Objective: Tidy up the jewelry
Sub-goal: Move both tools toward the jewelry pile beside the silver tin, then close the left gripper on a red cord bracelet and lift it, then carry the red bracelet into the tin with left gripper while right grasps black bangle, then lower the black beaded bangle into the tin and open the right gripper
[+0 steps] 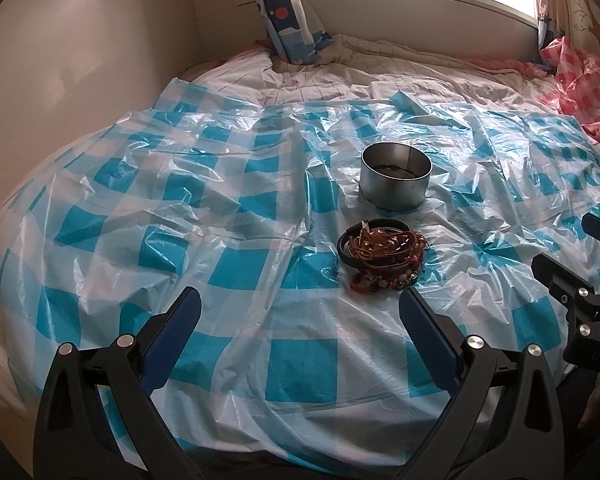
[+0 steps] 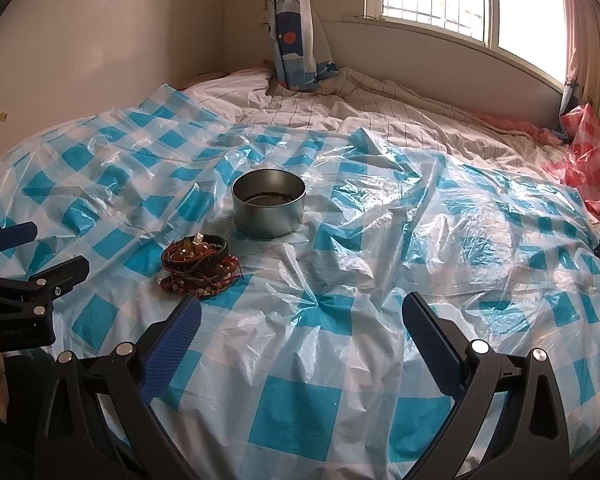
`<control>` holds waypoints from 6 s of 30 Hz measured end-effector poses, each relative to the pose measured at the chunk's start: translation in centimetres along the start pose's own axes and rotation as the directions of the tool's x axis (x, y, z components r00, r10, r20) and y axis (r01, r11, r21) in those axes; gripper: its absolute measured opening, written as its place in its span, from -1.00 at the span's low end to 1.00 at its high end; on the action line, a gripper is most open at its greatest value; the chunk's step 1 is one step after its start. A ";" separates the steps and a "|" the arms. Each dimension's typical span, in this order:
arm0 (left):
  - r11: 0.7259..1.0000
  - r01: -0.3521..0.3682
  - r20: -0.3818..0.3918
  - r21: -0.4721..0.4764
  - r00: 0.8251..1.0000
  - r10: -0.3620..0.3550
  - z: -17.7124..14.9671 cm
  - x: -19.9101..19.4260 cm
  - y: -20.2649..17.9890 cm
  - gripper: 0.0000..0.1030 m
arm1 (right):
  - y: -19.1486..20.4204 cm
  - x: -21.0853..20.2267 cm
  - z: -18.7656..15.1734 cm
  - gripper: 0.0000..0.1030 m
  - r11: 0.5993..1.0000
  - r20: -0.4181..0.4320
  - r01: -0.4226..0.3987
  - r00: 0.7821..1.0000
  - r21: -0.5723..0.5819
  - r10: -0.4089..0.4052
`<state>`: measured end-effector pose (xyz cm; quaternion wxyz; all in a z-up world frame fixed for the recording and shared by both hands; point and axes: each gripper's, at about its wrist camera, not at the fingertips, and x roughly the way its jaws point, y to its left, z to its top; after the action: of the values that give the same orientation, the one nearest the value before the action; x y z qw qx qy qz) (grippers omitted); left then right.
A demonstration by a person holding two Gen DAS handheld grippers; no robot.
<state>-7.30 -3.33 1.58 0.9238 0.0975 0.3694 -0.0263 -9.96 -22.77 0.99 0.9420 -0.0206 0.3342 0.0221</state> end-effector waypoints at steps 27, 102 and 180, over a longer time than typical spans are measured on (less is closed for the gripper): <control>0.989 0.143 -0.112 -0.046 0.983 -0.147 4.1 7.2 -0.4 0.80 | 0.6 3.8 1.9 0.88 1.000 -0.053 -0.006 0.999 0.009 0.006; 0.823 0.497 0.118 -0.273 0.867 -0.485 7.2 8.8 6.8 -1.00 | 9.7 16.9 5.2 0.42 0.904 -0.268 -0.393 0.901 -0.166 0.343; 0.896 0.341 0.085 -0.284 0.940 -0.330 15.2 15.9 1.6 0.25 | 2.4 20.5 11.4 0.53 0.972 -0.054 -0.227 0.973 -0.054 0.224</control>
<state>14.74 -4.46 1.70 0.9157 -0.1065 0.3644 -0.1316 12.93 -19.21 -3.17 0.9242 -0.0110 0.3559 0.1384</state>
